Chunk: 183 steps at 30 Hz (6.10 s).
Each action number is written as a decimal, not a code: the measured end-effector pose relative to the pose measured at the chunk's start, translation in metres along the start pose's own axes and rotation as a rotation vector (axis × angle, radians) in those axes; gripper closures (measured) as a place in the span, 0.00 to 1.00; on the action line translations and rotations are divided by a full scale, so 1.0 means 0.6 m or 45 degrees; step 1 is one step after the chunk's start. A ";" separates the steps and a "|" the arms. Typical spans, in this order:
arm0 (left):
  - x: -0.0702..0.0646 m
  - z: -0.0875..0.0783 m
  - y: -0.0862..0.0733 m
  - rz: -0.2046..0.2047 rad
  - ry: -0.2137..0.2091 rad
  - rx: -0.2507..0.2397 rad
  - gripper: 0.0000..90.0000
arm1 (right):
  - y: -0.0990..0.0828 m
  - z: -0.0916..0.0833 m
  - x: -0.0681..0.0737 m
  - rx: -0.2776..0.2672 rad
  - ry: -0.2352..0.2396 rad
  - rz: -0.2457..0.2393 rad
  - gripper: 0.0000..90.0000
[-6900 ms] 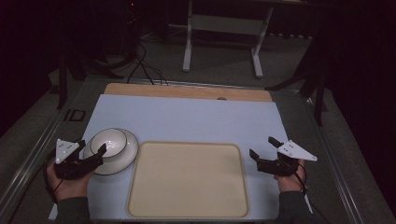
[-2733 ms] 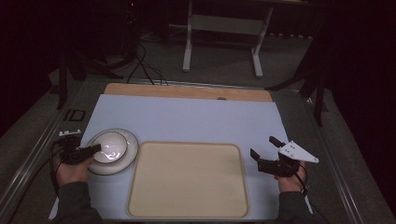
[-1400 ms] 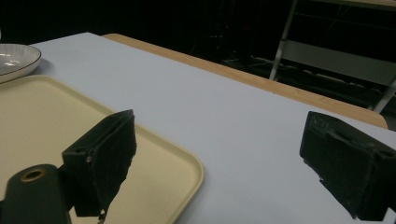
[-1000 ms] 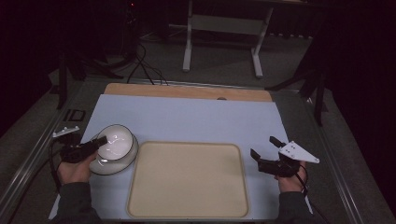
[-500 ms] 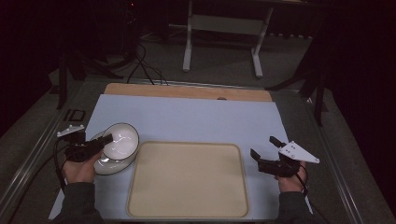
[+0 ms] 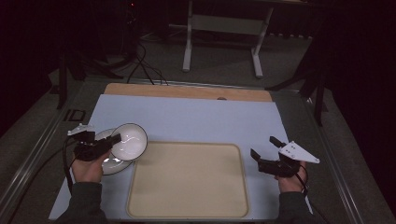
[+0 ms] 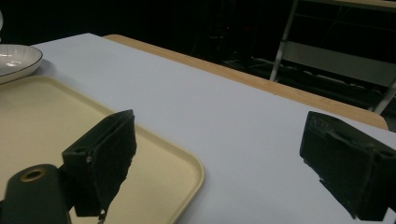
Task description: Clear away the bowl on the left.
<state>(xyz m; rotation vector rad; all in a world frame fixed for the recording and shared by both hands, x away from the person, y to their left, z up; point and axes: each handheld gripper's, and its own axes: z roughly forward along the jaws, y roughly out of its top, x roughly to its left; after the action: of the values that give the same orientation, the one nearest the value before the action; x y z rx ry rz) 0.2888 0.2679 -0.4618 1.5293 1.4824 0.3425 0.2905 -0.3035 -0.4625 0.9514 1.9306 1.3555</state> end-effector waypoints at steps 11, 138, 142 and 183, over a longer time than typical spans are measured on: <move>-0.018 0.010 0.000 0.026 -0.009 0.014 0.90 | 0.000 0.000 0.000 0.000 0.000 0.000 0.12; -0.182 0.119 -0.064 0.252 -0.185 0.249 0.89 | 0.000 -0.003 -0.001 -0.010 -0.005 -0.001 0.12; -0.182 0.118 -0.069 0.245 -0.192 0.254 0.89 | 0.000 -0.003 -0.001 -0.009 -0.005 -0.001 0.12; -0.207 0.138 -0.095 0.250 -0.237 0.314 0.89 | 0.000 -0.002 0.000 -0.006 0.000 -0.009 0.12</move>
<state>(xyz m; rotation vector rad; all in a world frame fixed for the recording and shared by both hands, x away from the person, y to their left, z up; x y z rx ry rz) 0.2868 0.1126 -0.4983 1.8566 1.2671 0.1286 0.2894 -0.3040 -0.4621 0.9416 1.9278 1.3555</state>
